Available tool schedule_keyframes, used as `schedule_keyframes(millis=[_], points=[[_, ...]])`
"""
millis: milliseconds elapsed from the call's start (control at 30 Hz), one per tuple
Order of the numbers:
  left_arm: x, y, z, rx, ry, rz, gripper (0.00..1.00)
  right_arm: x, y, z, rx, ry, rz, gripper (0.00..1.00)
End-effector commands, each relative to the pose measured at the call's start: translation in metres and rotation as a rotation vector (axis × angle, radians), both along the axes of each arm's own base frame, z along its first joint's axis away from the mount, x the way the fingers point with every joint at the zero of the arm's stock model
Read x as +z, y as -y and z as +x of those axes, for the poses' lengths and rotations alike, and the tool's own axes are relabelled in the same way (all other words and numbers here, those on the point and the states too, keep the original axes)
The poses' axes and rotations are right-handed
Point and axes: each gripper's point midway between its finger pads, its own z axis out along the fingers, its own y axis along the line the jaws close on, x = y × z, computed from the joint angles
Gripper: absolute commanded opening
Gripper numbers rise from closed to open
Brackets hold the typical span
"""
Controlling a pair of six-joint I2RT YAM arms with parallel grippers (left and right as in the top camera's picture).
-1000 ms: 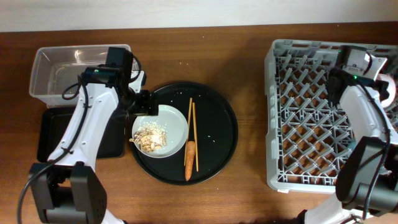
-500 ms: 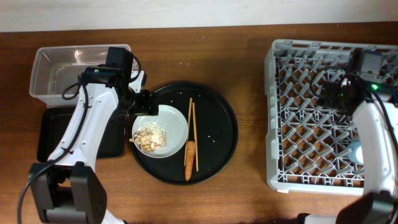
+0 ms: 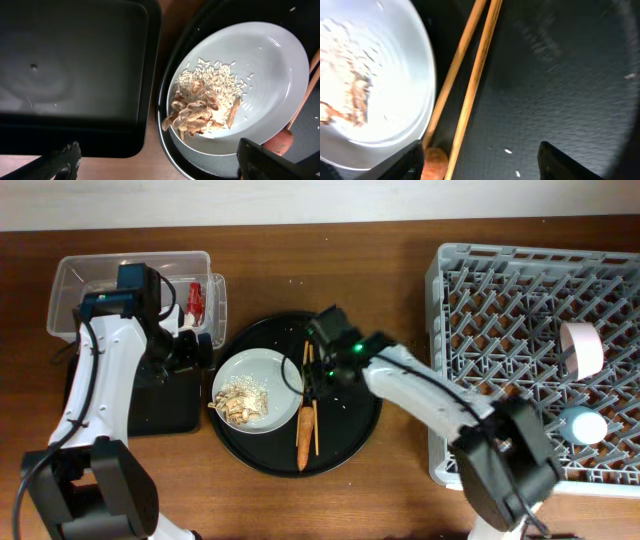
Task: Sort waste into correct bins and load items into the dishwasher rack
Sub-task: 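Grasp a wooden chopstick from the round tray with the right gripper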
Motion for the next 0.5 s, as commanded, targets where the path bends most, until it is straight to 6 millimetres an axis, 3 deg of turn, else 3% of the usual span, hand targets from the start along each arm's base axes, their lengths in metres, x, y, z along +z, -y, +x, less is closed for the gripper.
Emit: schedule_keyframes(millis=[0, 167, 333, 467], points=[[0.009, -0.001, 0.001, 0.013, 0.028, 0.002, 0.99, -0.021, 0.0, 0.005, -0.046, 0.032, -0.084, 0.69], [0.009, -0.001, 0.001, 0.013, 0.028, 0.002, 0.99, -0.038, 0.007, 0.008, -0.134, 0.03, -0.134, 0.65], [0.009, -0.001, 0.001, 0.013, 0.029, 0.001, 0.99, -0.042, -0.004, 0.007, -0.112, 0.047, -0.127, 0.65], [0.009, -0.001, 0.001, 0.012, 0.028, 0.001, 0.99, -0.073, 0.001, -0.008, -0.111, -0.015, -0.199, 0.6]])
